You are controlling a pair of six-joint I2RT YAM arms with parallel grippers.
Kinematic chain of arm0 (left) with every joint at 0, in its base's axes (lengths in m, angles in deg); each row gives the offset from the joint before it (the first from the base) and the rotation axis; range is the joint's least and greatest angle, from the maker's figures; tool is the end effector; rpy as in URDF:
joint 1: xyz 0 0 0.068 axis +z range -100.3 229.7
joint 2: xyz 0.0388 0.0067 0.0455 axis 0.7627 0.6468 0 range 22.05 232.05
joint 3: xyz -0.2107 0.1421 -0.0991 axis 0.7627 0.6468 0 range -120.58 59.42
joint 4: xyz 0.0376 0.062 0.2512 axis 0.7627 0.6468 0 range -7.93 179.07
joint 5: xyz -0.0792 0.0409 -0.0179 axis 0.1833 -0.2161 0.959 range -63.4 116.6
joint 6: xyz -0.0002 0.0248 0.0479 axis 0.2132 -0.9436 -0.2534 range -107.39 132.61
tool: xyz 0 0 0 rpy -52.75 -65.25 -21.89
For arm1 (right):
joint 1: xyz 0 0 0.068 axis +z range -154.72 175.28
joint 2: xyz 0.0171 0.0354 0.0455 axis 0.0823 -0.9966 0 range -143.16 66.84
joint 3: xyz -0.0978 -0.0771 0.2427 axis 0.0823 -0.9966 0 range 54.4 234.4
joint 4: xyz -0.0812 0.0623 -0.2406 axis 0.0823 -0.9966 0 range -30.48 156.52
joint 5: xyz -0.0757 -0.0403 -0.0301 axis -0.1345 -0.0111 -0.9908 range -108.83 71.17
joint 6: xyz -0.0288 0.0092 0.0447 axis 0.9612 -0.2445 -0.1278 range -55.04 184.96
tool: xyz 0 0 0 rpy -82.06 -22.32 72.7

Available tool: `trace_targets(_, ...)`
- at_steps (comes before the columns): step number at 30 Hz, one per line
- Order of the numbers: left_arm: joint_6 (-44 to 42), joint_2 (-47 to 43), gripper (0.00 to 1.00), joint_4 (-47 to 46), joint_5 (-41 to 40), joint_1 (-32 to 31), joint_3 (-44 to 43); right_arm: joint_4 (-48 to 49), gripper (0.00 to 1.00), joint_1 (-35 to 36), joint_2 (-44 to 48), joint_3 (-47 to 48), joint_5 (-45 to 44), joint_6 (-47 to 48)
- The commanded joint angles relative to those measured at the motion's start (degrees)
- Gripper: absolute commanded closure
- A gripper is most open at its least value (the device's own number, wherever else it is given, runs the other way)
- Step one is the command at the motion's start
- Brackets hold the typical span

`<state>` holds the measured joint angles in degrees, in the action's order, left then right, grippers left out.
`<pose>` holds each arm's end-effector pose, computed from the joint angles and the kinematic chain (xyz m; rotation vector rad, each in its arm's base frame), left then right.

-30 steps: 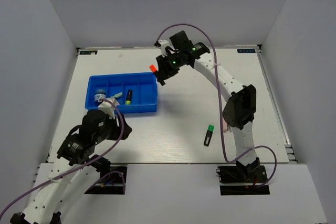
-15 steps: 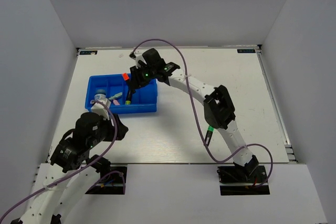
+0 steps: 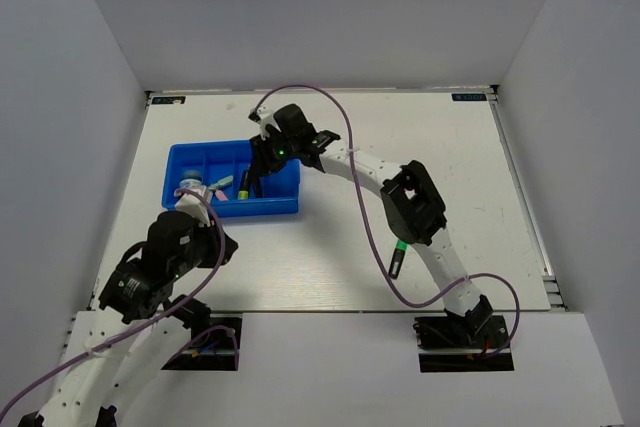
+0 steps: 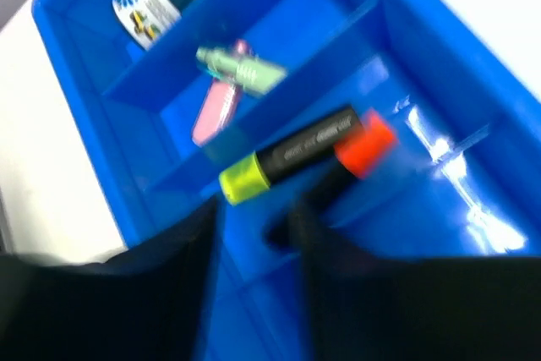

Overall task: Sort the stationery into containers
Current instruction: Place the pen in the storage box, then pick up the pen from the center of the board.

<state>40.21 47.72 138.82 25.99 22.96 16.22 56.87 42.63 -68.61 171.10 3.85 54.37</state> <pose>0.0738 -0.0369 0.2895 -0.0229 2.3028 -0.4883 0.3648 0.4163 0.2258 -0.9319 1.9810 1.0091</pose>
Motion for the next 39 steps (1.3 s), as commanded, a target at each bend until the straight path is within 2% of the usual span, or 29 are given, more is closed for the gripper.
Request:
trace_targets(1, -0.43, 2.10, 0.71, -3.31, 2.62, 0.29, 0.22, 3.59, 0.64, -0.68, 9.40, -3.22, 0.62, 0.92)
trace_targets(2, -0.44, 3.58, 0.78, -4.53, 4.62, 0.29, -0.04, 2.89, 0.95, -0.86, 10.47, -3.50, -0.08, 0.92)
trace_targets(3, -0.52, 4.29, 0.84, -5.33, 5.60, 0.29, -0.04, 1.75, 1.00, -1.21, 12.65, -4.11, -1.31, 1.27)
trace_targets(4, -0.52, 7.08, 0.94, -7.77, 6.48, 0.29, -0.56, -2.09, 1.00, -1.47, 15.20, -4.47, -2.62, 3.45)
trace_targets(5, -0.35, 7.81, 1.00, -8.67, 7.36, 0.29, -0.92, -3.87, 1.00, -1.56, 17.75, -4.99, -6.12, 6.17)
trace_targets(7, 0.09, 12.09, 1.00, -13.21, 12.45, -0.15, -1.53, -10.10, 1.00, -2.96, 21.96, -6.04, -14.29, 7.16)
trace_targets(9, 0.88, 14.31, 1.00, -16.57, 15.00, -1.99, -1.19, -12.58, 1.00, -4.02, 26.20, -11.83, -26.57, 5.68)
trace_targets(10, 1.14, 18.67, 1.00, -19.72, 15.28, -5.13, -1.27, -13.98, 1.00, -6.29, 28.56, -13.42, -27.68, 4.36)
trace_targets(11, 1.23, 20.45, 1.00, -22.19, 15.19, -6.55, -2.40, -21.30, 1.00, -7.35, 29.54, -15.43, -27.25, 4.44)
trace_targets(12, 0.97, 22.39, 1.00, -24.04, 14.49, -7.96, -3.11, -24.59, 0.99, -9.28, 29.90, -15.72, -26.72, 4.35)
trace_targets(13, 0.19, 29.02, 1.00, -25.71, 13.44, -13.02, -6.08, -33.94, 0.87, -11.38, 30.16, -16.50, -25.76, 4.00)
trace_targets(15, -0.96, 36.85, 1.00, -26.43, 9.86, -16.92, -9.15, -38.58, 0.50, -14.38, 30.86, -18.17, -23.92, 4.17)
trace_targets(16, -2.27, 42.30, 0.96, -26.26, 8.87, -20.68, -10.84, -39.39, 0.45, -16.74, 34.00, -21.75, -23.30, 5.39)
trace_targets(17, -2.63, 44.88, 0.83, -26.25, 7.91, -24.20, -16.25, -39.13, 0.45, -19.64, 35.69, -26.83, -20.68, 5.23)
trace_targets(18, -2.63, 49.69, 0.70, -26.25, 4.50, -27.11, -17.87, -38.17, 0.81, -22.36, 37.62, -32.45, -20.31, 4.97)
trace_targets(19, -2.55, 53.92, 0.57, -26.60, 3.60, -29.57, -20.58, -35.03, 1.00, -25.18, 43.90, -35.20, -20.48, 4.36)
trace_targets(20, -2.37, 57.79, 0.31, -28.17, 2.89, -30.64, -23.04, -33.35, 1.00, -26.34, 45.79, -39.15, -19.09, 4.35)
trace_targets(21, -1.50, 59.83, 0.25, -28.36, 0.97, -32.74, -25.16, -32.72, 1.00, -29.48, 50.16, -42.32, -18.46, 6.18)
trace_targets(23, -0.53, 66.76, 0.18, -30.28, -0.44, -35.64, -27.28, -33.58, 1.00, -31.44, 52.39, -45.32, -18.02, 7.24)
trace_targets(24, 0.08, 68.27, 0.18, -30.64, -0.80, -36.10, -30.07, -33.77, 0.72, -32.14, 54.75, -46.12, -18.02, 7.95)
trace_targets(25, 1.22, 71.16, 0.18, -31.52, -0.89, -36.62, -30.97, -33.59, 0.61, -34.67, 55.82, -46.82, -18.11, 8.04)
trace_targets(27, 2.02, 74.95, 0.18, -31.97, -2.82, -38.82, -34.38, -30.63, 0.53, -38.10, 59.41, -51.29, -18.37, 7.00)
trace_targets(31, 2.73, 82.50, 0.18, -30.39, -8.86, -42.15, -39.58, -29.55, 0.51, -42.94, 62.24, -53.42, -16.18, 5.85)
trace_targets(39, 5.36, 88.76, 0.19, -29.51, -13.37, -44.27, -45.13, -30.78, 0.51, -49.37, 62.95, -53.78, -9.14, 4.44)
